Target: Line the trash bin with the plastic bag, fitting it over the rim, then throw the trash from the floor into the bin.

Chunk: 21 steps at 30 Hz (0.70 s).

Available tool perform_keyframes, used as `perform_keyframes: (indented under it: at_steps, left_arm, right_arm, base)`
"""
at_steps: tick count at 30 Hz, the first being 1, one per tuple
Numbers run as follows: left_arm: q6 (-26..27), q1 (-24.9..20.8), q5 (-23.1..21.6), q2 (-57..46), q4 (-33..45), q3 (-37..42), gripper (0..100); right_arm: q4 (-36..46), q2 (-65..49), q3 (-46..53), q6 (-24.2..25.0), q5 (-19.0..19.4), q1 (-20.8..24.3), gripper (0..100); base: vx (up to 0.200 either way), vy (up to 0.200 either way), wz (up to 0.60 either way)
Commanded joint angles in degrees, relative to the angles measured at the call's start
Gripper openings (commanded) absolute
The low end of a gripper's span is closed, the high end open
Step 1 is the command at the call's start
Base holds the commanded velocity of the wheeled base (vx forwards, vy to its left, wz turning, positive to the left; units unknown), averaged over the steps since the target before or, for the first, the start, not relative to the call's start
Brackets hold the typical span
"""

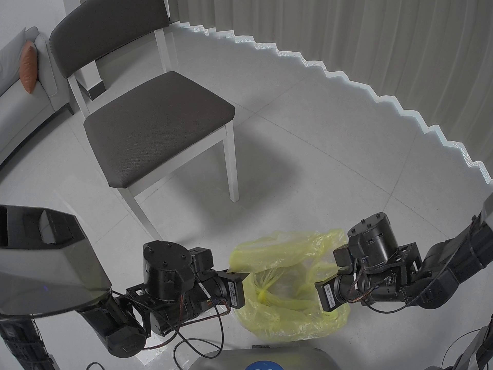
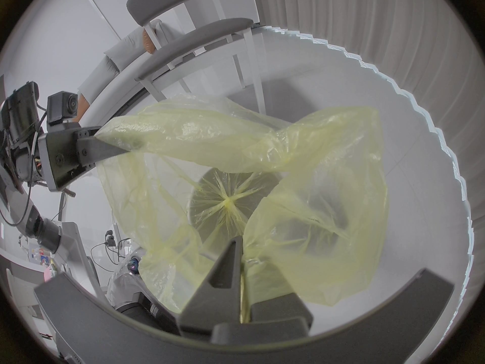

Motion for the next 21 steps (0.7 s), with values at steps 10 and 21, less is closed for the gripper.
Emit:
perform_keyframes:
  at_steps: [10, 21]
  left_arm:
    - [-1.4, 1.7, -3.6, 10.3, -7.0, -0.3, 0]
    - [-1.6, 1.6, -4.5, 16.5, -13.7, -0.4, 0]
  right_arm:
    - [-1.3, 10.3, -2.9, -0.1, 2.2, -2.4, 0]
    - [-3.0, 14.0, -1.7, -0.5, 3.4, -6.6, 0]
  base:
    - [0.000, 0.000, 0.00]
    - [0.000, 0.000, 0.00]
